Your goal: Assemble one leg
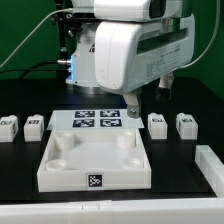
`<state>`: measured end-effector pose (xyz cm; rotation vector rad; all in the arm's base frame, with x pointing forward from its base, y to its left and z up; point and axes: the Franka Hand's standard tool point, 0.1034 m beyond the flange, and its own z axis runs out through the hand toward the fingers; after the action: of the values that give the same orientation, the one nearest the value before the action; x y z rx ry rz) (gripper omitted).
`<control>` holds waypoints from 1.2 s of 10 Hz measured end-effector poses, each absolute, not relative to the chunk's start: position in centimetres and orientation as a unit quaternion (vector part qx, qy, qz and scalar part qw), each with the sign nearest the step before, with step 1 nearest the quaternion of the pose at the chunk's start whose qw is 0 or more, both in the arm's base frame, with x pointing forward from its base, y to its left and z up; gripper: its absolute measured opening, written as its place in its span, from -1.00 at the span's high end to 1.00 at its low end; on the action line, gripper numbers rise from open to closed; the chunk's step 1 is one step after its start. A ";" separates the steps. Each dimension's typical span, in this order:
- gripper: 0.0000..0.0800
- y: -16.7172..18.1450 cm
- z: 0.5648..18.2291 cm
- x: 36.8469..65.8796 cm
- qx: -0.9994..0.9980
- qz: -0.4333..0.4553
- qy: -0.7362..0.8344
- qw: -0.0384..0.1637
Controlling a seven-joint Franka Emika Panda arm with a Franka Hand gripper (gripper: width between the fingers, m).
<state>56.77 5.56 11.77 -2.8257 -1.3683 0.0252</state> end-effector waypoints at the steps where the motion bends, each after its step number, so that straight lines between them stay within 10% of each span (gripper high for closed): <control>1: -0.63 5.6 11.8 56.8 -0.900 0.008 -0.436 0.001; 12: -0.63 1.4 9.9 53.7 -0.673 0.014 -0.740 -0.001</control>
Offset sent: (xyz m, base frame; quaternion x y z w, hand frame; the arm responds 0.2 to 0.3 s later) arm 0.0000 0.0000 0.0000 0.0000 0.0000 -0.3523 0.9359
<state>53.75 1.44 9.92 -2.1151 -2.3247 0.0431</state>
